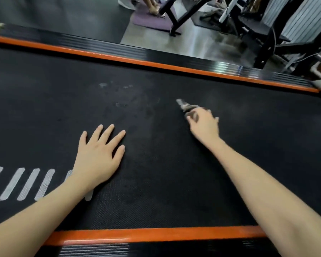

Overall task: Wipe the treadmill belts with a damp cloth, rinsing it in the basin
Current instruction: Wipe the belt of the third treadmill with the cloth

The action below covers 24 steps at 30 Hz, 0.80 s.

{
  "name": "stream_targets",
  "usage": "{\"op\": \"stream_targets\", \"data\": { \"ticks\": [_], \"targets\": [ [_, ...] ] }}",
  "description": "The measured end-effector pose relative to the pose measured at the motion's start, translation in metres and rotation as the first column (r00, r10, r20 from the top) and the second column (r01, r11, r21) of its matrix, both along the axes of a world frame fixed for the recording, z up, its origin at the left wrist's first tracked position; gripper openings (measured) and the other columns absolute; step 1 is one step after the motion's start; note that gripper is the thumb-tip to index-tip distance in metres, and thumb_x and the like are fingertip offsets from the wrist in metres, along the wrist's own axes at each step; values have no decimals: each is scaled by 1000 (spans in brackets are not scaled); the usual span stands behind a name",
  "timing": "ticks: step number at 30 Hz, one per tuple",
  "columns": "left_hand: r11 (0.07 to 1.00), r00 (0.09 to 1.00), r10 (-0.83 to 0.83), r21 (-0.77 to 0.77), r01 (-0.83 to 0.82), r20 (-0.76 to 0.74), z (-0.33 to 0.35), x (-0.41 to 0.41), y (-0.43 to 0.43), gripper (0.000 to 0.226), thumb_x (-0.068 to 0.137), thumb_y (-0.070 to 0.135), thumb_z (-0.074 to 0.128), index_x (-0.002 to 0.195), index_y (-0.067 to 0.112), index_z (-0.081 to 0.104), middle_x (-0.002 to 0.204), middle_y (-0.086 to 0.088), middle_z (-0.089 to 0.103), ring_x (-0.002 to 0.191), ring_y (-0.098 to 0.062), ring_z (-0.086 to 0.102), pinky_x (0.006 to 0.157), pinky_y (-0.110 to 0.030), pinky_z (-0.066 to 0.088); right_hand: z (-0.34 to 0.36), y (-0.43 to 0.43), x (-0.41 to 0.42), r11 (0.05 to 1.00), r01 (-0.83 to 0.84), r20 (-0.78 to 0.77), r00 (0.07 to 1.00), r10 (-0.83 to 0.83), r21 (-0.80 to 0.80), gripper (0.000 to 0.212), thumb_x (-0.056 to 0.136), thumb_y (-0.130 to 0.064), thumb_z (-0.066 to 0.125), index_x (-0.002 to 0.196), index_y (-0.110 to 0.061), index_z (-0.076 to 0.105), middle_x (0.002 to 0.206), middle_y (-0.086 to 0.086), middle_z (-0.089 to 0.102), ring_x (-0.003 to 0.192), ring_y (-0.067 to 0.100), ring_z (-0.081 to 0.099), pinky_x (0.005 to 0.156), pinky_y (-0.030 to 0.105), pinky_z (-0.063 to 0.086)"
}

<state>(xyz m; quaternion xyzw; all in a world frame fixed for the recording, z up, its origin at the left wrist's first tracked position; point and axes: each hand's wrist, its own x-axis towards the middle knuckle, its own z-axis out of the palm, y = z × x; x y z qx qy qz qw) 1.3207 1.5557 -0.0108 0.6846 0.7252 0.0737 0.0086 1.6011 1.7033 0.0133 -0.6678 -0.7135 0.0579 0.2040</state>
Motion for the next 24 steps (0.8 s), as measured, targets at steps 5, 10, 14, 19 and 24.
{"op": "stream_targets", "data": {
  "ticks": [5,10,14,19,24],
  "targets": [
    [1000,999,7,-13,-7,34,3,5,2,78,79,59,-7,147,39,25,158,5,18,147,-21,8,117,-49,3,8,27,2,973,203,-136,967,-217,-108,23,91,-36,51,105,-18,56,115,11,61,122,37,44,108,55,25],
    [1000,993,-3,-28,6,117,9,4,0,83,75,62,-1,145,35,34,157,6,22,147,-19,11,117,-47,2,-3,-21,-120,919,-385,-121,919,375,-79,23,94,-32,51,111,-18,57,116,2,60,129,34,38,113,49,16],
    [999,975,28,10,-31,222,25,-6,-4,68,82,53,22,139,24,47,150,3,39,143,-18,24,117,-44,11,1,-11,-100,900,-432,-129,897,423,-52,22,93,-32,54,113,-22,58,121,1,58,123,27,45,112,41,22],
    [993,992,103,-44,-107,-70,35,-50,9,62,91,58,11,148,37,25,158,-1,17,146,-29,10,116,-48,8,-6,18,-88,973,-228,-144,964,224,-17,22,92,-30,53,111,-18,58,119,4,59,128,34,40,112,48,24],
    [987,992,55,-146,-71,-113,13,-77,28,56,93,58,7,148,45,3,160,6,1,147,-28,-4,114,-58,0,2,-8,-90,979,-191,-206,963,174,-67,21,93,-33,53,112,-25,58,120,3,61,129,33,42,116,47,14]
  ]
}}
